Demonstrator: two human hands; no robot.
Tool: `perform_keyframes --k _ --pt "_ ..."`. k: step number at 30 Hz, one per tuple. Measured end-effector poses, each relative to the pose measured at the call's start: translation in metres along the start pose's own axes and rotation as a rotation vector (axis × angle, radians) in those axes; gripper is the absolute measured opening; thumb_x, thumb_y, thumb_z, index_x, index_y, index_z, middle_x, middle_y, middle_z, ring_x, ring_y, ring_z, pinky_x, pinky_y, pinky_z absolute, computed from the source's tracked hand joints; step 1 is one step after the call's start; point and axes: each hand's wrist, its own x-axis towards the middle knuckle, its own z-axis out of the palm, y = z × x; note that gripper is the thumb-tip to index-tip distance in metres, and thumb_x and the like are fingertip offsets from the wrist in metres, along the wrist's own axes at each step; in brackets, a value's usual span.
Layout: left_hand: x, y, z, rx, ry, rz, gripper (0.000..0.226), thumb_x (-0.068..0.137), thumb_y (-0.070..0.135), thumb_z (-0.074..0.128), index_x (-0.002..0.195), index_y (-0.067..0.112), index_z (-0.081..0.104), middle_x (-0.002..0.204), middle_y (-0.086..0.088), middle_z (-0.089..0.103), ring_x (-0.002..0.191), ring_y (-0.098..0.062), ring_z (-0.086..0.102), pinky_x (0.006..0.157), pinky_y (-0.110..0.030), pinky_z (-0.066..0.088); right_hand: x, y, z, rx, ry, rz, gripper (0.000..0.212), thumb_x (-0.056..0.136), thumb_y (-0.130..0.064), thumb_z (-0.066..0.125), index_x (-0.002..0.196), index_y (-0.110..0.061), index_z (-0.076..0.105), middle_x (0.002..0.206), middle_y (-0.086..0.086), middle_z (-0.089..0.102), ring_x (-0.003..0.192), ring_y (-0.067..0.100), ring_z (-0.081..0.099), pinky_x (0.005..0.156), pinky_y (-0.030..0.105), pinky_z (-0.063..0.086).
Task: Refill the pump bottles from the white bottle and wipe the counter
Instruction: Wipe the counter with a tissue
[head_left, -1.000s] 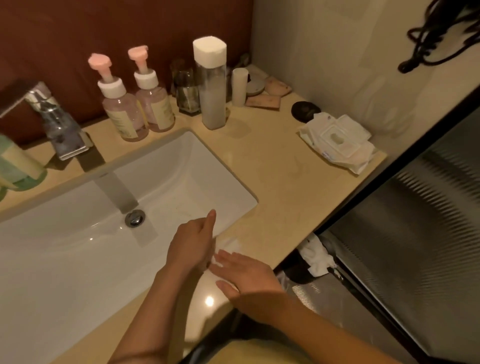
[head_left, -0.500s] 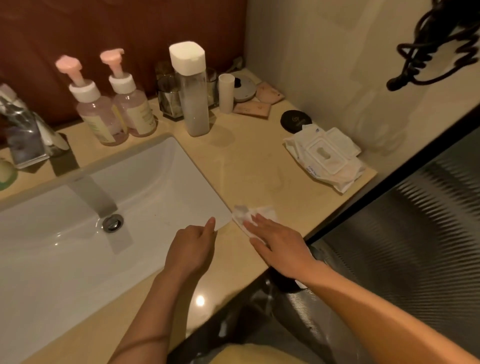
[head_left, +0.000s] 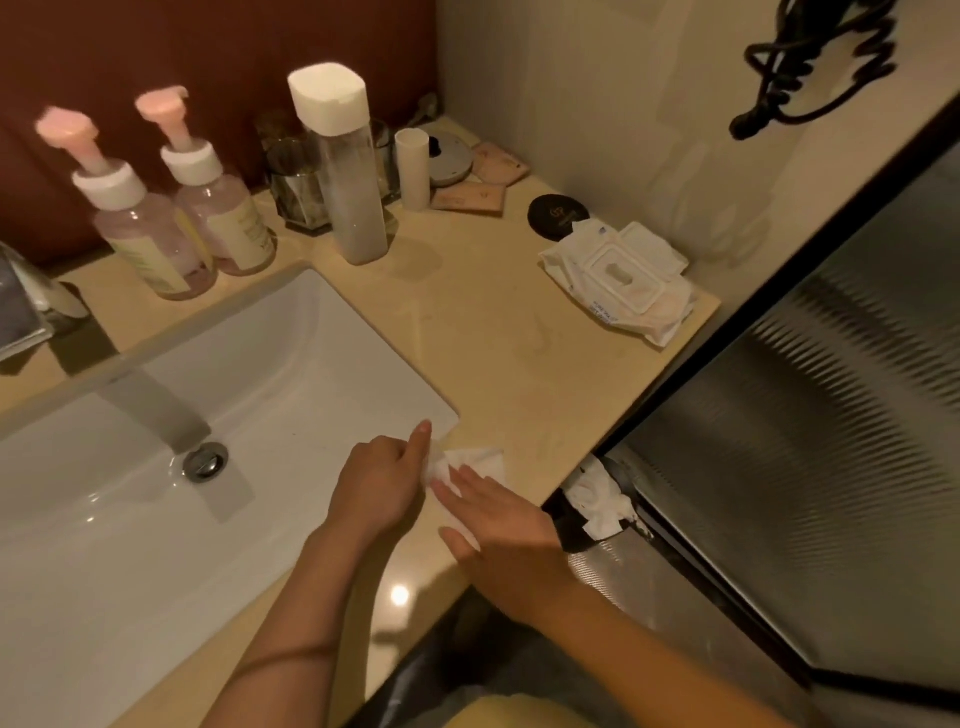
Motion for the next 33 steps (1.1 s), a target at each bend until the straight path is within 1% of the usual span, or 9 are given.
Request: perform_keyframes --k 4,10,16,19,22,24,26,29,33 --pt "0.007 -0.004 -0.002 0.018 -0.025 0.017 0.075 0.097 0.054 0.032 0.074 -0.007 0.068 0.076 -0.019 0.068 0.064 -0.023 0.06 0.063 -0.029 0.044 -0.029 0.005 -0.002 0.06 0.008 0.002 0.04 0.094 -0.042 0.043 0.131 -0.029 0.055 0.134 -0.007 0.054 0.125 0.007 0.047 0.103 0.026 0.034" --pt "0.009 -0.006 -0.007 0.06 -0.09 0.008 0.079 0.093 0.06 0.029 0.071 -0.007 0.064 0.066 -0.021 0.062 0.065 -0.033 0.06 0.064 -0.035 0.045 -0.04 0.035 -0.018 0.048 -0.223 -0.131 0.047 0.098 -0.048 0.029 0.145 -0.045 0.024 0.149 -0.018 0.025 0.139 -0.001 0.015 0.11 0.019 0.014" --pt "0.017 -0.018 -0.004 -0.001 -0.136 -0.071 0.078 0.09 0.065 0.032 0.077 -0.004 0.068 0.083 -0.02 0.069 0.072 -0.032 0.063 0.075 -0.041 0.05 0.006 0.087 -0.055 -0.051 -0.329 -0.398 0.045 0.097 -0.042 0.04 0.141 -0.034 0.037 0.147 -0.01 0.038 0.14 0.006 0.025 0.113 0.024 0.023" --pt "0.021 -0.019 -0.001 -0.061 -0.121 -0.134 0.079 0.088 0.068 0.031 0.079 -0.002 0.069 0.087 -0.017 0.07 0.077 -0.028 0.065 0.082 -0.042 0.051 0.06 0.107 -0.072 -0.114 -0.466 -0.431 0.052 0.095 -0.048 0.027 0.146 -0.038 0.021 0.153 -0.015 0.011 0.142 -0.001 0.001 0.114 0.018 0.005" --pt "0.024 -0.011 0.008 -0.099 -0.095 -0.163 0.053 0.096 0.055 0.035 0.086 0.015 0.07 0.101 -0.01 0.07 0.088 -0.022 0.064 0.087 -0.037 0.047 0.119 0.119 -0.077 -0.208 -0.475 -0.511 0.053 0.097 -0.052 0.022 0.146 -0.041 0.006 0.15 -0.02 -0.008 0.137 -0.006 -0.014 0.105 0.008 -0.012" --pt "0.025 -0.004 0.016 -0.145 -0.061 -0.184 0.037 0.097 0.048 0.04 0.112 0.027 0.066 0.124 0.001 0.064 0.11 -0.015 0.059 0.096 -0.032 0.043 0.153 0.122 -0.074 -0.207 -0.478 -0.553 0.056 0.098 -0.052 0.025 0.147 -0.038 0.001 0.152 -0.017 -0.007 0.14 -0.003 -0.014 0.108 0.01 -0.011" --pt "0.026 0.001 0.023 -0.151 -0.022 -0.204 0.043 0.097 0.047 0.041 0.136 0.032 0.049 0.143 0.009 0.048 0.129 -0.011 0.045 0.107 -0.031 0.034 0.182 0.12 -0.067 -0.236 -0.458 -0.584 0.064 0.092 -0.06 0.015 0.147 -0.036 -0.005 0.155 -0.012 -0.006 0.141 0.002 -0.014 0.113 0.016 -0.006" --pt "0.028 0.012 0.033 -0.171 0.053 -0.264 0.049 0.098 0.045 0.038 0.146 0.034 0.032 0.151 0.012 0.033 0.137 -0.011 0.033 0.113 -0.03 0.026 0.218 0.111 -0.061 -0.242 -0.432 -0.583 0.07 0.091 -0.063 0.015 0.15 -0.03 -0.002 0.158 -0.007 -0.002 0.143 0.005 -0.01 0.113 0.019 -0.003" --pt "0.031 0.017 0.042 -0.174 0.119 -0.356 0.052 0.099 0.045 0.036 0.148 0.029 0.029 0.153 0.009 0.03 0.139 -0.011 0.029 0.112 -0.026 0.023 0.251 0.09 -0.05 -0.069 -0.424 -0.452 0.057 0.099 -0.049 0.025 0.151 -0.03 0.008 0.158 -0.008 0.004 0.144 0.007 -0.003 0.116 0.026 0.004"
